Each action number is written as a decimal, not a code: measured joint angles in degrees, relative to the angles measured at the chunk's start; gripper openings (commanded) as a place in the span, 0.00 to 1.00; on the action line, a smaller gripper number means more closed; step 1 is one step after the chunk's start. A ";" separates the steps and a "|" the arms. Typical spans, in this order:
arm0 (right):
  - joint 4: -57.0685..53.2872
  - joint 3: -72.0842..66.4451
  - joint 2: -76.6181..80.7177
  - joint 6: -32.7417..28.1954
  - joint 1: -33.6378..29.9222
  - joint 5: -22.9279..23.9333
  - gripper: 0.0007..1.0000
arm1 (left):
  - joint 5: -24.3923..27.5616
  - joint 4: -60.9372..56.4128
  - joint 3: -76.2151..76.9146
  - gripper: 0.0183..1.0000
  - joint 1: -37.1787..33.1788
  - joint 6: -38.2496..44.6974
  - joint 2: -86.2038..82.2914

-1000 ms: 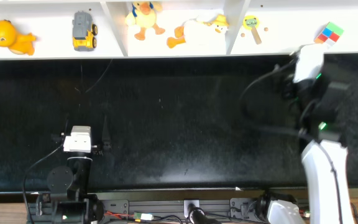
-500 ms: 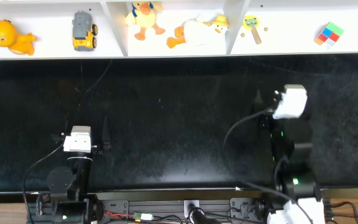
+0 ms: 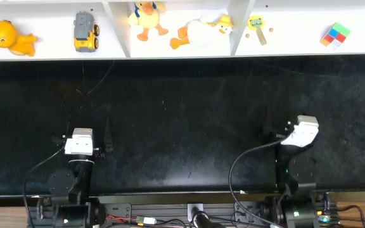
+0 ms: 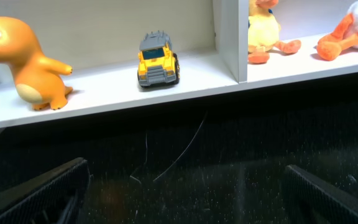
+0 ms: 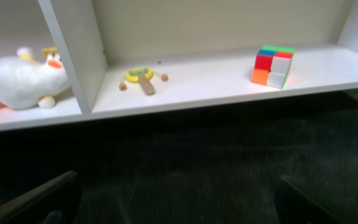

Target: Store Toys

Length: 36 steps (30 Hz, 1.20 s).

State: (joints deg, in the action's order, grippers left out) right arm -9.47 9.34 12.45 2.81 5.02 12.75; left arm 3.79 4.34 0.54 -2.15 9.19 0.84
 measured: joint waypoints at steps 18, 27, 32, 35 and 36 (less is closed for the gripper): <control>5.97 -8.31 -11.56 0.13 0.00 0.11 1.00 | 0.00 -0.02 -0.02 1.00 0.00 0.00 0.00; 5.95 -8.31 -11.61 0.20 0.00 0.13 1.00 | 0.00 -0.02 -0.02 1.00 0.00 0.00 0.00; 5.75 -8.31 -11.61 0.17 0.00 -0.70 1.00 | 0.00 -0.02 -0.02 1.00 0.00 0.00 0.00; 5.44 -8.31 -11.61 0.17 0.00 -2.38 1.00 | 0.00 -0.02 -0.02 1.00 0.00 0.00 0.00; 5.31 -8.31 -11.61 0.15 0.00 -3.17 1.00 | 0.00 -0.02 0.00 1.00 0.00 0.00 0.00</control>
State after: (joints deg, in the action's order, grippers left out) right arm -4.16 1.04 0.84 2.96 5.02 9.58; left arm 3.79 4.32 0.54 -2.15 9.19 0.84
